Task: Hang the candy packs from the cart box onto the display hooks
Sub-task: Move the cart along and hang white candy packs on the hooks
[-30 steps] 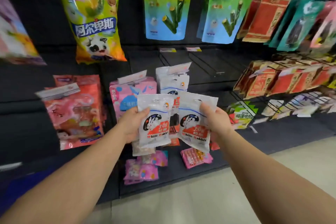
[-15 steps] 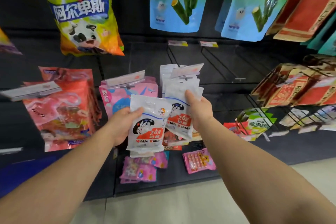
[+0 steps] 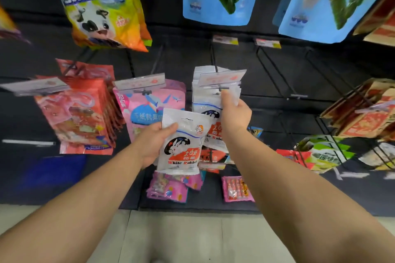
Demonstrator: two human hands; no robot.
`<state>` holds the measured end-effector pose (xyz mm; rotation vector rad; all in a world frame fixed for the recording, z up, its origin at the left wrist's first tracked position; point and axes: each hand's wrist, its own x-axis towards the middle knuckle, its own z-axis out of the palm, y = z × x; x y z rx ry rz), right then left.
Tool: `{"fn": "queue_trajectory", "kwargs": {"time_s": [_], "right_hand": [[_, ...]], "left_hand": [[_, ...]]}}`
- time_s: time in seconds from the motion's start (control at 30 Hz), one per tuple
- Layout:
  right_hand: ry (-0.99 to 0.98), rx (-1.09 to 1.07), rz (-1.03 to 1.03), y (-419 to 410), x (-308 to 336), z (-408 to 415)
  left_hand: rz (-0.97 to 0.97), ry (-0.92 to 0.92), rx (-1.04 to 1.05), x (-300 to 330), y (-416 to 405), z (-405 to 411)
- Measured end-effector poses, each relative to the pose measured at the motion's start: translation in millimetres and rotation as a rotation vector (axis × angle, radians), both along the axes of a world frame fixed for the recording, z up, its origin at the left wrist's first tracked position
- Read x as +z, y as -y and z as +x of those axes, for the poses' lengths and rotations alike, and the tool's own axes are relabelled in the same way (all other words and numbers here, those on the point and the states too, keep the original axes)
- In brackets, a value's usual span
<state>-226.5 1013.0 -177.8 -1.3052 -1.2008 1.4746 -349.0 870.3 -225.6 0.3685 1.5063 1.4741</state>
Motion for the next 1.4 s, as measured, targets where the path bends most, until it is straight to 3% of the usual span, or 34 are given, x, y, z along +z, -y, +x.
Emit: {"fn": "queue_trajectory", "kwargs": {"time_s": [0.23,0.43,0.6,0.73,0.8,1.0,1.4], "right_hand": [[0.091,0.097,0.043,-14,2,0],[0.053,0.221,-0.058,-20,-7,11],[0.127,0.074,0.003,-26,-12,37],[-0.083,0.362,-0.031,-16,-1,53],[-0.09,0.502,-0.038,-19,6,53],[0.029,0.396,-0.047,-31,14,32],[-0.143,0.347,-0.085,-31,4,21]], "left_hand": [[0.006,-0.042,0.093,-1,3,25],[-0.007,-0.076,0.143,7,-5,32],[0.015,-0.102,0.124,18,-24,43],[0.027,-0.116,0.13,30,-49,55],[0.033,-0.124,0.163,37,-61,61],[-0.022,-0.113,0.288,45,-84,62],[-0.018,-0.103,0.298,47,-90,58]]}}
